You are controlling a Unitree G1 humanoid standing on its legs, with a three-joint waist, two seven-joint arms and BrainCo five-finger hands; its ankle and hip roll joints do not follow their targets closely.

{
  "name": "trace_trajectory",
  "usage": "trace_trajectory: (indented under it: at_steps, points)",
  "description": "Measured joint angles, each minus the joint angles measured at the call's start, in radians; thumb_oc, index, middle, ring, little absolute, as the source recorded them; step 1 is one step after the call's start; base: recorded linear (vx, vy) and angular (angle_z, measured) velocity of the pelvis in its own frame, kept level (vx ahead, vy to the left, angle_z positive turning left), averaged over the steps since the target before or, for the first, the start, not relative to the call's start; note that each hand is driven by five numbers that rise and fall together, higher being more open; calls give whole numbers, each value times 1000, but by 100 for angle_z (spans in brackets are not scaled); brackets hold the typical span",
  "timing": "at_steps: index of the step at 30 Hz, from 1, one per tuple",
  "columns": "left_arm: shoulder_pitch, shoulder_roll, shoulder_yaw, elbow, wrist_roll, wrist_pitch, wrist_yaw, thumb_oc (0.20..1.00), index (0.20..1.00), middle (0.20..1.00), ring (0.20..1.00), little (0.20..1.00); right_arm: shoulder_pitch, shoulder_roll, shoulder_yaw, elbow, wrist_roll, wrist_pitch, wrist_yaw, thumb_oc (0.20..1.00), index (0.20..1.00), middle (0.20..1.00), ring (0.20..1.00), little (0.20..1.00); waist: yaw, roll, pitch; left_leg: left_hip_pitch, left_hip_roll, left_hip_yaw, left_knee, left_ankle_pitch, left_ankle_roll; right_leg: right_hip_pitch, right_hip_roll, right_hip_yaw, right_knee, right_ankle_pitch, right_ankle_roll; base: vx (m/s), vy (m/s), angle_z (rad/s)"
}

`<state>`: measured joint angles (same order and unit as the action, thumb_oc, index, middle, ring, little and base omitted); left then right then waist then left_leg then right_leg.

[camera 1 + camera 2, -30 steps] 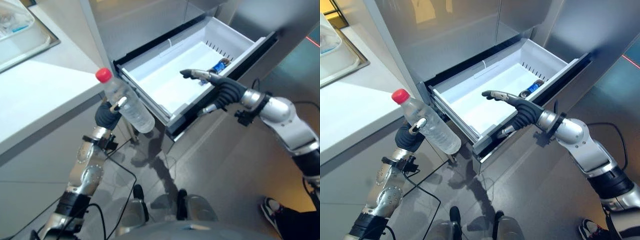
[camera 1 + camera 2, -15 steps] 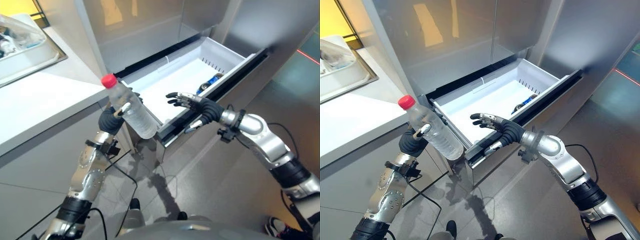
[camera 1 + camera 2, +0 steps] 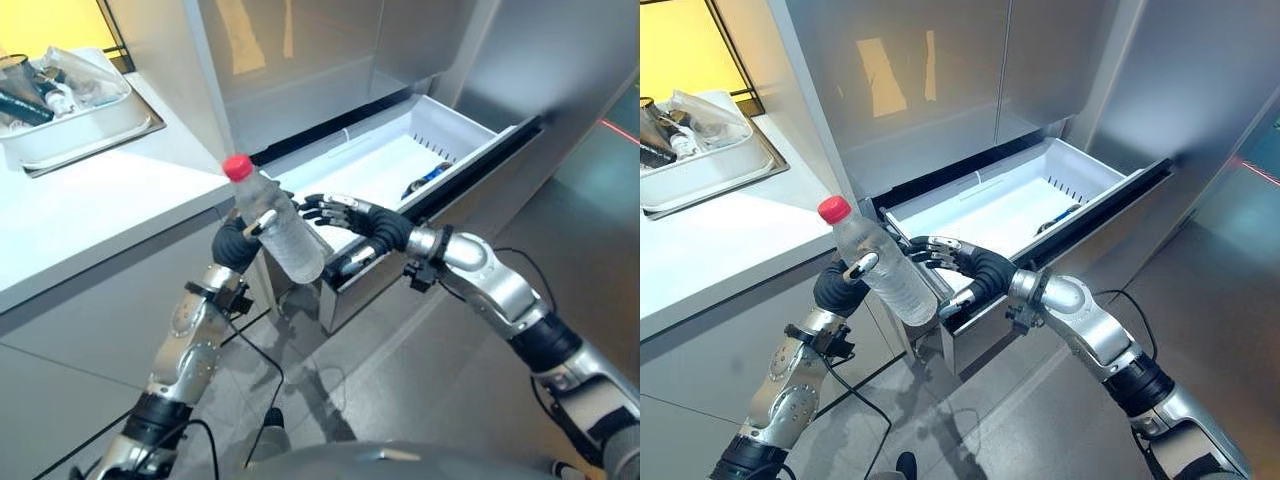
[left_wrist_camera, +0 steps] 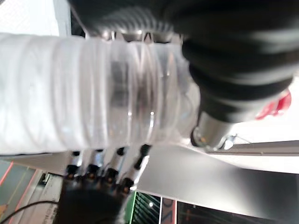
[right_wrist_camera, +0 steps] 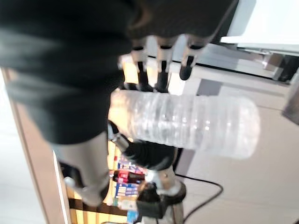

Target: Take the drinks into the refrigerator

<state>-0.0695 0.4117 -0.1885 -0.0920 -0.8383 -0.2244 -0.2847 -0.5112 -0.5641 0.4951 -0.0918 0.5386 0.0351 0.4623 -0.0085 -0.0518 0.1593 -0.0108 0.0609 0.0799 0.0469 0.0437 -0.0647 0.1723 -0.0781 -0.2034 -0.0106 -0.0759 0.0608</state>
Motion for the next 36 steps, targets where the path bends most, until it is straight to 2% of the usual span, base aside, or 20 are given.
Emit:
trace_trajectory:
  at_steps: [8,17,29,36]
  points:
    - [-5,1,14,0,-1,-2,47,200,200,200,200,200,-108,88,31,138,-57,-25,-63,1000,1000,1000,1000,1000,0,0,0,-3,0,-1,0,0,0,-3,0,-1,0,-1,0,17,4,0]
    - [-8,0,14,0,-3,-4,91,200,200,200,200,200,-116,161,36,190,-101,-37,-96,1000,1000,1000,1000,1000,16,0,0,-5,-4,-5,-4,0,0,-4,-3,-8,-2,-1,1,28,9,1]
    - [-50,13,16,4,1,-4,144,200,200,200,200,200,-118,178,43,211,-104,-49,-83,1000,1000,1000,1000,1000,22,0,0,-32,-12,-27,1,3,4,-20,-8,-22,1,-3,4,12,4,4]
    - [-123,51,17,36,31,-4,163,200,200,200,200,200,-123,184,55,194,-71,-12,-56,1000,1000,1000,1000,1000,20,-1,-1,-28,-14,-27,1,4,5,-20,-11,-21,7,-3,5,5,2,0]
